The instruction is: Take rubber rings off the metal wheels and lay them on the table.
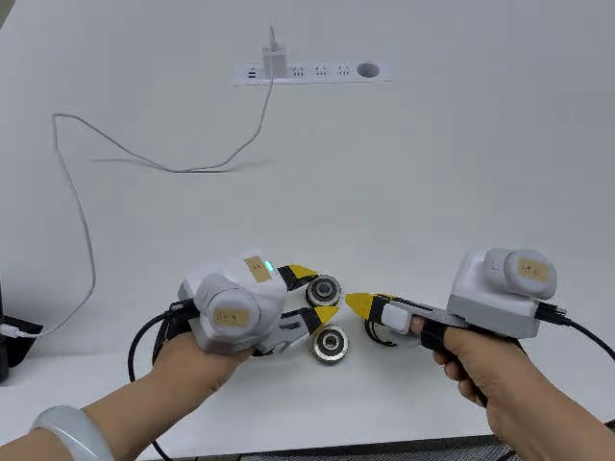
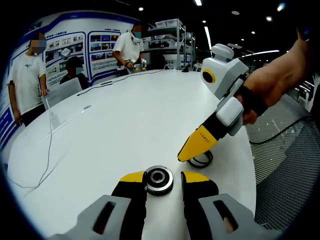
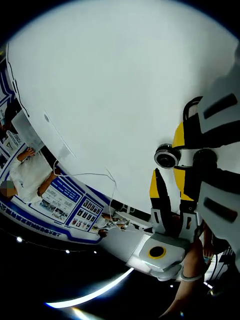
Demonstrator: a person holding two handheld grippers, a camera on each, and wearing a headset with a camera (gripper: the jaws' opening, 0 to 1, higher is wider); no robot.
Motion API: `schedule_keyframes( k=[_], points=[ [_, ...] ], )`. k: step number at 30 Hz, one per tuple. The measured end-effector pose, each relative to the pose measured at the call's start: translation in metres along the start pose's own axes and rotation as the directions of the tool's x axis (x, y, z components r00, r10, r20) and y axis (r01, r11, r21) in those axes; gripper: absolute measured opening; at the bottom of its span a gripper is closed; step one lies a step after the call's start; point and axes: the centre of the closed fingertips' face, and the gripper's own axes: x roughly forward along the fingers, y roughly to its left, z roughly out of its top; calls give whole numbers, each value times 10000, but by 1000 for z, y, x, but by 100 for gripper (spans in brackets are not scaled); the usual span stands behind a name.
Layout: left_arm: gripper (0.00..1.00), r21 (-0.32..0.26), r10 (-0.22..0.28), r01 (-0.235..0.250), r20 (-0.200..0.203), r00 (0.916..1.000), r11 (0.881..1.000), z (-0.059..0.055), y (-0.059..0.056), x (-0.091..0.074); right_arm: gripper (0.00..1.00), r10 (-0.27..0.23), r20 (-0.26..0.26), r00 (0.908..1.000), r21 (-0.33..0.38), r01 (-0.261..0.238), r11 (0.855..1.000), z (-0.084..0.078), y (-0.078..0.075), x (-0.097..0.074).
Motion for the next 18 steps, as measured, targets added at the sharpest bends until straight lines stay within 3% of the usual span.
schedule_keyframes(
  k=[9, 18],
  points=[
    [22, -25, 141, -142, -388, 9991, 9999, -4, 4, 7, 14, 51, -17, 10000, 32, -51, 10000, 2, 1, 3],
    [18, -23, 102, -104, -507, 9987, 9999, -5, 5, 8, 14, 57, -30, 10000, 95, -56, 9999, 2, -1, 5]
  ],
)
